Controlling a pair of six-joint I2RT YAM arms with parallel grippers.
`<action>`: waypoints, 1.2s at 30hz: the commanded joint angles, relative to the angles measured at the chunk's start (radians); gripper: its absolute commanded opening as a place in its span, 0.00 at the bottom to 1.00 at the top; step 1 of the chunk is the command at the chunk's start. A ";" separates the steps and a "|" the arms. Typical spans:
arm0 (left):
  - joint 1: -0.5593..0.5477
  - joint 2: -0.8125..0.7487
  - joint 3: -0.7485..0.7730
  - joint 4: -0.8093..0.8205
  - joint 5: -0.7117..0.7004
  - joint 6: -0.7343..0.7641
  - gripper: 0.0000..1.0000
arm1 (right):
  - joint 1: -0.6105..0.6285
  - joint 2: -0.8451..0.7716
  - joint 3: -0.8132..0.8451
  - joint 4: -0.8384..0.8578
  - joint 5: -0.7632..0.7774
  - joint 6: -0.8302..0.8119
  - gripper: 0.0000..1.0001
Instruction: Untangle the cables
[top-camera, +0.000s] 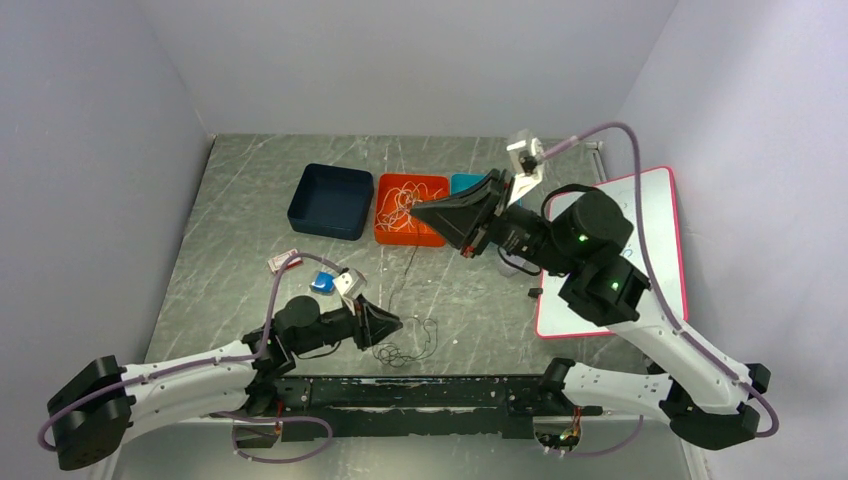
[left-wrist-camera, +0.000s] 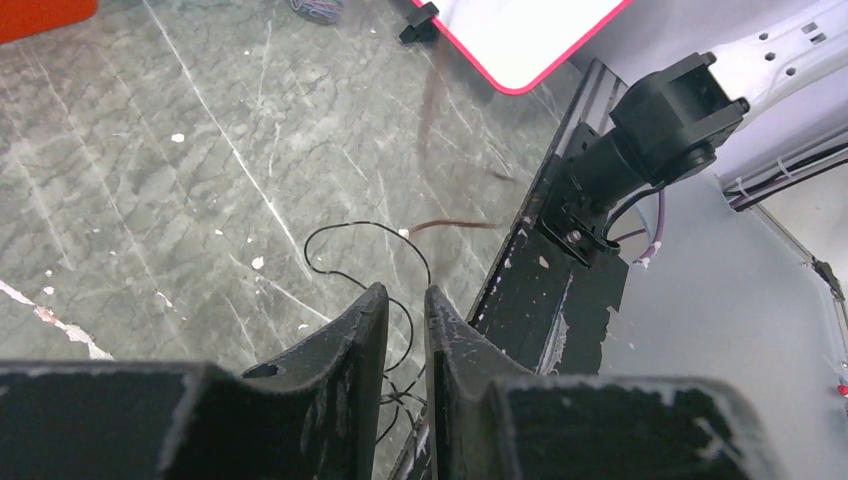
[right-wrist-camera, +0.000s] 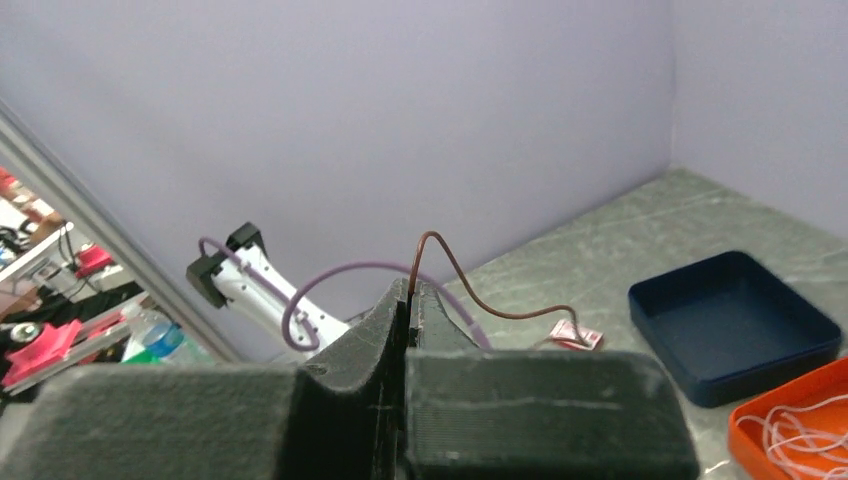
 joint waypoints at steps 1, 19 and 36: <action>0.006 0.004 -0.019 0.072 -0.004 -0.027 0.26 | 0.005 -0.010 0.075 -0.050 0.099 -0.090 0.00; 0.006 -0.105 0.011 -0.105 -0.103 -0.035 0.36 | 0.004 -0.127 -0.040 -0.154 -0.035 -0.273 0.00; 0.006 -0.139 0.007 -0.185 -0.189 -0.079 0.38 | 0.005 -0.097 -0.086 -0.242 0.593 -0.234 0.00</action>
